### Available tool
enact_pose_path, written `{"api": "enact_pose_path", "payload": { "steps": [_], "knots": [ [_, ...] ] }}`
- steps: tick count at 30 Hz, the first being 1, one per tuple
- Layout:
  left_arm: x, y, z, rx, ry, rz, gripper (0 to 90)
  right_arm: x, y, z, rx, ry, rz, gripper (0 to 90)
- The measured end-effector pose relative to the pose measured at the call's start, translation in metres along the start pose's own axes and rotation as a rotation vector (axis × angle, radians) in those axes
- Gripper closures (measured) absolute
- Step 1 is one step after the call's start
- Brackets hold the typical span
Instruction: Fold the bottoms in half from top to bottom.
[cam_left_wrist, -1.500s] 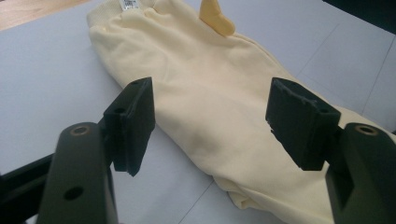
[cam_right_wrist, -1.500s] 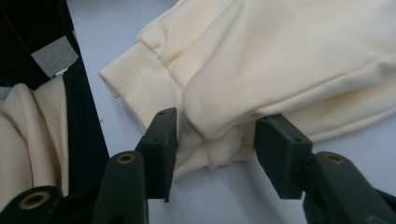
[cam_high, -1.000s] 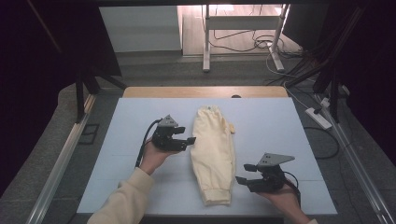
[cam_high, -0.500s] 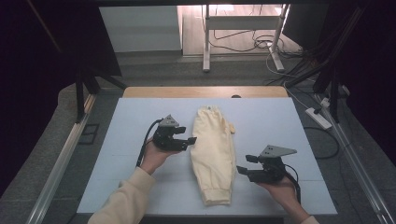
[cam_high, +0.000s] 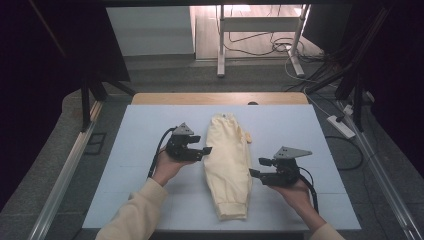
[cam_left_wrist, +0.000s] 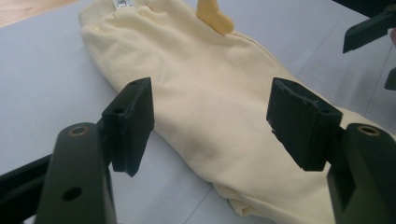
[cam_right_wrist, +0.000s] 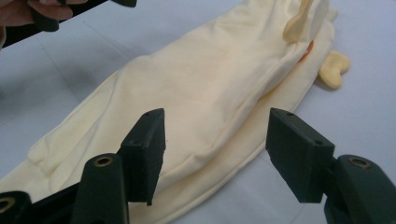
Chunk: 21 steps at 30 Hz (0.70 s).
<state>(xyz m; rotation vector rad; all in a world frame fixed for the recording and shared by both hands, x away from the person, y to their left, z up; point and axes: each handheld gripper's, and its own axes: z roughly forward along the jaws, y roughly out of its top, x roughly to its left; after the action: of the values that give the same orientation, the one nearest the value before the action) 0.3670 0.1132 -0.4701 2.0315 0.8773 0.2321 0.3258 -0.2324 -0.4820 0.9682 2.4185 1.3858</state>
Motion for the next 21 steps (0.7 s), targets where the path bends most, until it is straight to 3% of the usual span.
{"api": "enact_pose_path", "payload": {
  "steps": [21],
  "knots": [
    [0.005, 0.009, 0.018, 0.013, 0.006, -0.011, 31.2, -0.020, 0.029, 0.030, -0.004, -0.030, 0.012, 38.4]
  ]
}}
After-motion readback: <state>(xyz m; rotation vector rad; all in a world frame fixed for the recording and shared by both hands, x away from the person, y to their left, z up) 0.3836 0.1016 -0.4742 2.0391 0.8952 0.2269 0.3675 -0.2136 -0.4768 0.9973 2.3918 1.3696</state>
